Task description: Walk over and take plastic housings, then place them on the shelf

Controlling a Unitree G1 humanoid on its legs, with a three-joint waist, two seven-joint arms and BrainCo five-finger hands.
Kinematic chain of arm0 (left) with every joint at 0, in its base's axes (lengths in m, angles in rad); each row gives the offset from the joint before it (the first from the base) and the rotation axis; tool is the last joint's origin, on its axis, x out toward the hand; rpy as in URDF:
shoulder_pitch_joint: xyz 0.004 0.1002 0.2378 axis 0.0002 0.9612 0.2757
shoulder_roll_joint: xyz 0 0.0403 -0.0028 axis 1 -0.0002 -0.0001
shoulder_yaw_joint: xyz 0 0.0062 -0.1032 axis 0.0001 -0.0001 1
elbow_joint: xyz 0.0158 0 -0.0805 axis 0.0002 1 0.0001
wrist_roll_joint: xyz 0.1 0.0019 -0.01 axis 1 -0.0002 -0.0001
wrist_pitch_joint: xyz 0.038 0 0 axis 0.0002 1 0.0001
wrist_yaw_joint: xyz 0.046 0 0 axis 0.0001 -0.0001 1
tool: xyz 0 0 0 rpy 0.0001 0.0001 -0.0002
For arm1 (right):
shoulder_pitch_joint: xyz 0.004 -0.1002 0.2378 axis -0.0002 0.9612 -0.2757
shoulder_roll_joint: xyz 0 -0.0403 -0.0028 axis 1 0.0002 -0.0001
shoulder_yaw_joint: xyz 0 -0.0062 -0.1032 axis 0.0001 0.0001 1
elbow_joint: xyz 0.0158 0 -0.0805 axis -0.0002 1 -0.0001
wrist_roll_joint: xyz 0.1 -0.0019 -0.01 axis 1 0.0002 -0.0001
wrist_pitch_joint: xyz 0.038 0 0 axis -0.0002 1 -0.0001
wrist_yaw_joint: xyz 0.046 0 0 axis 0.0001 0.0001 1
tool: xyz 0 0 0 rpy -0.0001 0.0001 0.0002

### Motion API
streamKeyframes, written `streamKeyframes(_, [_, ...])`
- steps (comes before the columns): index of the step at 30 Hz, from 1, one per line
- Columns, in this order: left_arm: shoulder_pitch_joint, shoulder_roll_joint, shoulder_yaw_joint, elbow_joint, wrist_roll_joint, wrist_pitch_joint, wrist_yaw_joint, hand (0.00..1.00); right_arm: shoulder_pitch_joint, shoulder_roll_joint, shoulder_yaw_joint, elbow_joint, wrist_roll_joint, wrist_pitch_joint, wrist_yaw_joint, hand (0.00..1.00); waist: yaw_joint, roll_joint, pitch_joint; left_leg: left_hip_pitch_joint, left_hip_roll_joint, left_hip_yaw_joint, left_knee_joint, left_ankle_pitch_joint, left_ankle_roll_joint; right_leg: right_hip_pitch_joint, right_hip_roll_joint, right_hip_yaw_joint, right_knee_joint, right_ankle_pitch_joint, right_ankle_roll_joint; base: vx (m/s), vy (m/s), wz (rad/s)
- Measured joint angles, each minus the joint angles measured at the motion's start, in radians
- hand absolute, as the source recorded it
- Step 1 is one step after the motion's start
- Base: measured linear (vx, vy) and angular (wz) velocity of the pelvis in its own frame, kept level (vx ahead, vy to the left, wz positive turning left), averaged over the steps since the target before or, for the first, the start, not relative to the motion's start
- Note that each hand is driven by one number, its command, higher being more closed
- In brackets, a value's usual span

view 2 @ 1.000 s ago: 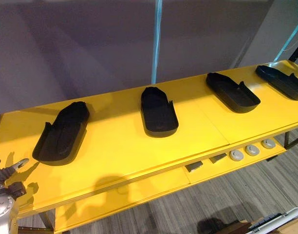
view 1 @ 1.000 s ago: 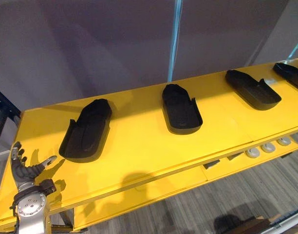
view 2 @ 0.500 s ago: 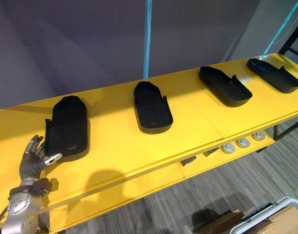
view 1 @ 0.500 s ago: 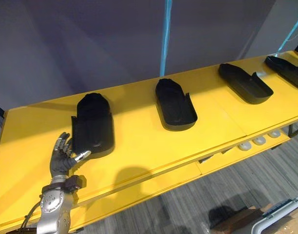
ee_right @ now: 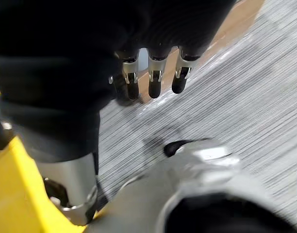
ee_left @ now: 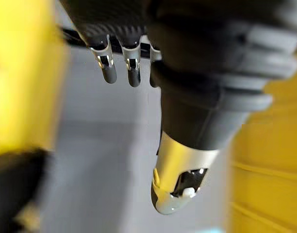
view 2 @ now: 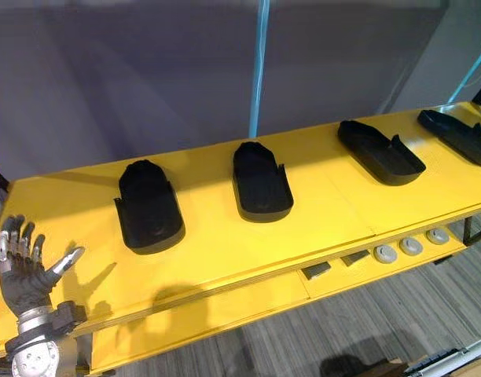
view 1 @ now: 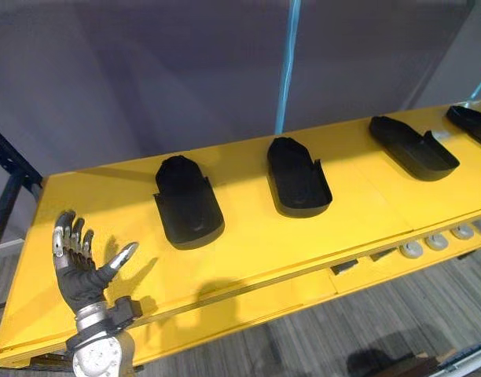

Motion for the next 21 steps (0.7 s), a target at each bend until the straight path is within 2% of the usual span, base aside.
streamKeyframes(1, [-0.002,0.0,-0.055,-0.003,0.009,-0.009,0.004,0.0,0.0,-0.001,0.005,0.0,0.001,0.0,-0.002,0.0,0.0,0.001,-0.004,0.0,0.0,0.001,0.001,-0.003,-0.001,-0.001,0.0,0.001,0.001,-0.002,0.002,-0.07,0.004,-0.04])
streamKeyframes(3, [-0.008,-0.001,-0.256,0.006,0.011,-0.018,-0.002,0.0,-0.005,-0.007,0.029,-0.002,0.007,0.0,-0.007,0.0,-0.003,-0.001,-0.01,0.002,0.01,0.02,0.034,-0.032,-0.009,-0.019,0.008,0.032,0.02,-0.008,0.003,-0.04,0.004,-0.4])
streamKeyframes(4, [-0.014,-0.001,-0.318,0.027,0.008,-0.018,-0.017,0.0,-0.007,-0.013,0.044,-0.004,0.022,-0.001,-0.01,0.0,-0.001,-0.001,-0.01,-0.001,0.021,0.034,0.083,-0.064,-0.014,-0.027,0.017,0.064,0.03,-0.008,0.002,-0.04,0.001,-1.27])
streamKeyframes(5, [-0.015,-0.006,-0.383,0.066,0.006,-0.017,-0.042,0.0,-0.012,-0.02,0.078,-0.026,0.035,-0.001,-0.013,0.0,0.002,0.004,-0.013,-0.015,0.045,0.003,0.224,-0.149,-0.004,-0.041,0.047,0.143,0.049,-0.007,-0.003,-0.01,-0.007,-1.53])
streamKeyframes(7, [-0.025,-0.022,-0.392,0.095,0.014,-0.011,-0.055,0.0,-0.026,-0.032,0.119,-0.073,0.055,-0.001,-0.023,0.0,0.009,0.017,-0.019,-0.037,0.071,-0.128,0.391,-0.236,0.004,-0.071,0.105,0.254,0.104,-0.006,-0.008,0.0,0.048,-2.31])
streamKeyframes(8, [-0.043,-0.032,-0.391,0.12,0.014,0.002,-0.057,0.0,-0.049,-0.037,0.155,-0.126,0.082,-0.002,-0.033,0.0,0.024,0.03,-0.025,-0.05,0.071,-0.277,0.539,-0.305,-0.028,-0.109,0.165,0.371,0.169,-0.013,-0.012,-0.06,0.157,-2.66])
streamKeyframes(9, [-0.051,-0.034,-0.395,0.134,0.017,0.005,-0.061,0.0,-0.052,-0.035,0.161,-0.155,0.097,-0.002,-0.036,0.0,0.023,0.037,-0.03,-0.054,0.059,-0.342,0.593,-0.326,-0.035,-0.129,0.188,0.407,0.201,-0.022,-0.007,-0.11,0.253,-2.57])
streamKeyframes(10, [-0.068,-0.034,-0.408,0.154,0.039,0.016,-0.073,0.0,-0.049,-0.027,0.163,-0.211,0.127,-0.004,-0.041,0.0,0.011,0.036,-0.031,-0.053,0.025,-0.429,0.659,-0.364,-0.04,-0.171,0.216,0.462,0.267,-0.04,0.002,-0.1,0.2,-1.39])
streamKeyframes(12, [-0.072,-0.04,-0.41,0.172,0.056,0.022,-0.092,0.0,-0.019,0.001,0.156,-0.343,0.163,-0.004,-0.043,0.0,0.001,0.029,-0.028,-0.039,-0.026,-0.465,0.69,-0.42,-0.014,-0.244,0.239,0.544,0.352,-0.052,0.017,-0.16,0.264,-1.62])
streamKeyframes(13, [-0.076,-0.05,-0.401,0.198,0.055,0.027,-0.101,0.0,0.002,0.016,0.154,-0.431,0.185,-0.005,-0.044,0.0,0.002,0.022,-0.022,-0.013,-0.059,-0.447,0.67,-0.447,0.014,-0.276,0.246,0.607,0.38,-0.042,0.034,-0.19,0.281,-1.95])
streamKeyframes(14, [-0.076,-0.054,-0.387,0.217,0.052,0.029,-0.101,0.0,0.018,0.023,0.154,-0.499,0.196,-0.005,-0.045,0.0,0.004,0.016,-0.017,0.007,-0.069,-0.392,0.644,-0.461,0.033,-0.294,0.244,0.628,0.379,-0.021,0.054,-0.24,0.29,-1.64])
streamKeyframes(15, [-0.076,-0.055,-0.378,0.231,0.051,0.033,-0.102,0.0,0.03,0.023,0.154,-0.543,0.197,-0.006,-0.046,0.0,0.007,0.016,-0.017,0.013,-0.067,-0.347,0.625,-0.474,0.044,-0.309,0.242,0.626,0.372,0.003,0.055,-0.29,0.288,-1.78])
streamKeyframes(16, [-0.076,-0.056,-0.341,0.241,0.05,0.041,-0.104,0.0,0.042,0.023,0.155,-0.619,0.197,-0.006,-0.052,0.0,0.01,0.011,-0.014,0.031,-0.065,-0.246,0.591,-0.496,0.075,-0.36,0.237,0.534,0.347,0.087,0.042,-0.39,0.316,-2.15])
streamKeyframes(17, [-0.084,-0.054,-0.296,0.267,0.046,0.045,-0.104,0.0,0.045,0.024,0.15,-0.684,0.194,-0.01,-0.056,0.0,0.014,0.011,-0.008,0.038,-0.043,-0.165,0.535,-0.506,0.091,-0.367,0.195,0.371,0.206,0.228,-0.004,-0.35,0.219,-2.1])
streamKeyframes(18, [-0.095,-0.052,-0.264,0.288,0.039,0.052,-0.108,0.0,0.05,0.028,0.15,-0.714,0.194,-0.011,-0.063,0.0,0.017,0.003,0.002,0.044,-0.044,-0.116,0.516,-0.482,0.099,-0.35,0.16,0.288,0.142,0.231,-0.031,-0.37,0.168,-2.25])
streamKeyframes(19, [-0.094,-0.06,-0.203,0.318,0.032,0.062,-0.112,0.0,0.076,0.026,0.152,-0.788,0.169,-0.011,-0.065,0.0,0.027,-0.01,0.024,0.07,-0.031,-0.016,0.483,-0.452,0.103,-0.375,0.088,0.068,0.208,0.181,-0.066,-0.34,0.122,-2.09])
streamKeyframes(20, [-0.082,-0.056,-0.152,0.356,0.033,0.076,-0.111,0.0,0.12,0.022,0.151,-0.856,0.14,-0.011,-0.06,0.0,0.035,-0.005,0.027,0.089,-0.012,0.059,0.465,-0.438,0.108,-0.378,0.048,-0.028,0.329,0.146,-0.084,-0.31,0.104,-2.1])
streamKeyframes(21, [-0.074,-0.052,-0.132,0.373,0.033,0.08,-0.111,0.0,0.136,0.019,0.148,-0.88,0.126,-0.011,-0.059,0.0,0.034,-0.006,0.026,0.101,-0.001,0.09,0.454,-0.428,0.099,-0.369,0.034,-0.04,0.386,0.127,-0.073,-0.16,0.045,-1.13])
